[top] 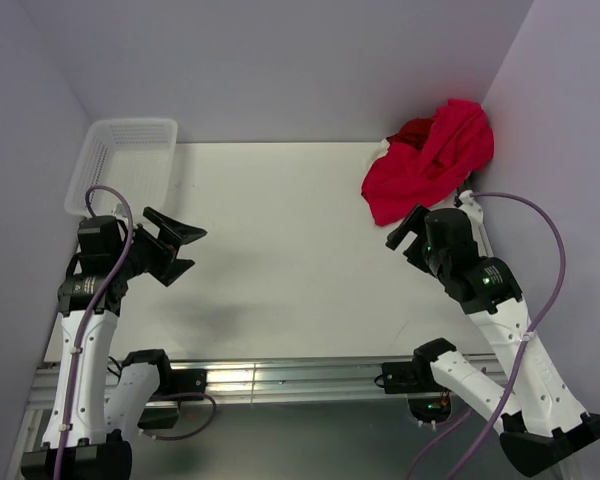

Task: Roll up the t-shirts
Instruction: Grab a tshirt with the right arm

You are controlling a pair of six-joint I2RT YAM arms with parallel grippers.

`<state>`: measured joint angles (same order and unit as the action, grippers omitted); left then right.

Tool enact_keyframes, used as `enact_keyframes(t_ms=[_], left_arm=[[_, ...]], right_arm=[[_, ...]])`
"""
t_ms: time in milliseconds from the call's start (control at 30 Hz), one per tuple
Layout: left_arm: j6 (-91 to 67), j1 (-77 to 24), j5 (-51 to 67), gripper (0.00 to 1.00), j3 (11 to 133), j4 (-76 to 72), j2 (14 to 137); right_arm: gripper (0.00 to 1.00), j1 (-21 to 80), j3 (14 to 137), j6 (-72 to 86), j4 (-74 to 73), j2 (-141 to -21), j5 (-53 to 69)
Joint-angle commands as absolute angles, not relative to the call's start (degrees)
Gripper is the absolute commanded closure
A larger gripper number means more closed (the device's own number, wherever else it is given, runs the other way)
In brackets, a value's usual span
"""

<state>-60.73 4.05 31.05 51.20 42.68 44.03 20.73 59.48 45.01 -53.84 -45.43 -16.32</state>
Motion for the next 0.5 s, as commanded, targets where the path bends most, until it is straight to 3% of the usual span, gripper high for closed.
enact_keyframes(t_ms=[0, 233, 467], left_arm=[[-60.1, 4.2, 30.7, 0.02, 51.2, 39.2, 43.9], [-53.8, 4.1, 28.4, 0.02, 53.5, 43.6, 46.6], [-53.5, 3.4, 28.8, 0.02, 52.5, 44.2, 45.6]], right_arm=[[0.01, 20.7, 58.0, 46.6, -49.1, -48.1, -15.2], [0.18, 15.5, 53.9, 48.2, -37.7, -60.2, -10.4], [0.21, 5.5, 53.9, 49.8, -26.6, -75.6, -5.2]])
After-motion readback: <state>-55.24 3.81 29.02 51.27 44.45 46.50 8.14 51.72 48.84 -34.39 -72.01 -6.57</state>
